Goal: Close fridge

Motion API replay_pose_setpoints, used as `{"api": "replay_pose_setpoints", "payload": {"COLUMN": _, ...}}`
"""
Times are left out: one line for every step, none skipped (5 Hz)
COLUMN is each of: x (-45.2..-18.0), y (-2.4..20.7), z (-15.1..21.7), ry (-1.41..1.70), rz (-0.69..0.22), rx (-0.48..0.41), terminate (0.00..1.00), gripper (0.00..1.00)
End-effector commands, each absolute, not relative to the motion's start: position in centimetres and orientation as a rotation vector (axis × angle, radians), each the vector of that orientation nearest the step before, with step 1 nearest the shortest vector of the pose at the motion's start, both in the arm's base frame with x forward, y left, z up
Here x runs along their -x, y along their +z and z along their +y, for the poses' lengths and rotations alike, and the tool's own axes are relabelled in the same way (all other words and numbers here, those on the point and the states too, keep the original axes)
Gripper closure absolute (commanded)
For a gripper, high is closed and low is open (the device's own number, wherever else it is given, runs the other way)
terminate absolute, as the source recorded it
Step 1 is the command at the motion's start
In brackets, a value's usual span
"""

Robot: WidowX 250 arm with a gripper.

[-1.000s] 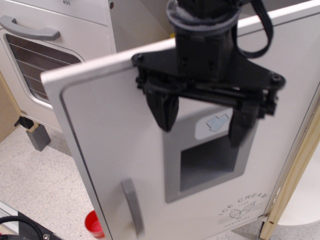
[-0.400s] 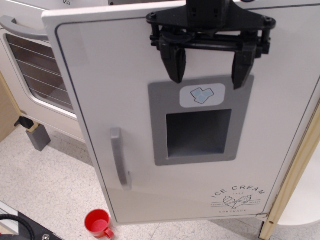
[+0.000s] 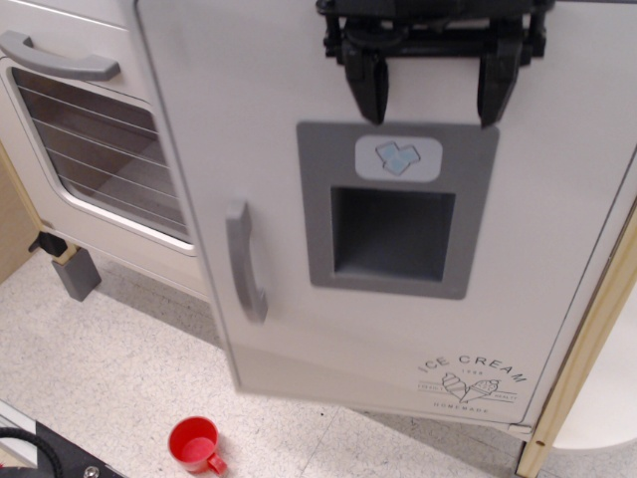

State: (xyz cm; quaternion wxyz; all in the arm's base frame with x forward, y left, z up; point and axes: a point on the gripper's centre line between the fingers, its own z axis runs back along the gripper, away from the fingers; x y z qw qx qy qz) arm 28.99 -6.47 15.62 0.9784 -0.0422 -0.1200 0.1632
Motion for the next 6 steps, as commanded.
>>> {"api": "replay_pose_setpoints", "payload": {"x": -31.1, "y": 15.4, "z": -5.7, "ry": 0.361, "rz": -0.288, "rx": 0.092, "terminate": 0.0, "gripper": 0.0}}
{"api": "replay_pose_setpoints", "payload": {"x": -31.3, "y": 15.3, "z": -4.9, "ry": 0.344, "rz": -0.312, "rx": 0.095, "terminate": 0.0, "gripper": 0.0}}
{"api": "replay_pose_setpoints", "payload": {"x": -31.5, "y": 15.4, "z": -3.6, "ry": 0.345, "rz": -0.353, "rx": 0.092, "terminate": 0.0, "gripper": 0.0}}
{"api": "replay_pose_setpoints", "payload": {"x": -32.1, "y": 15.6, "z": -2.9, "ry": 0.363, "rz": -0.371, "rx": 0.093, "terminate": 0.0, "gripper": 0.0}}
{"api": "replay_pose_setpoints", "payload": {"x": -30.3, "y": 16.0, "z": -2.9, "ry": 0.337, "rz": -0.338, "rx": 0.092, "terminate": 0.0, "gripper": 0.0}}
{"api": "replay_pose_setpoints", "payload": {"x": -30.3, "y": 16.0, "z": -2.9, "ry": 0.337, "rz": -0.338, "rx": 0.092, "terminate": 0.0, "gripper": 0.0}}
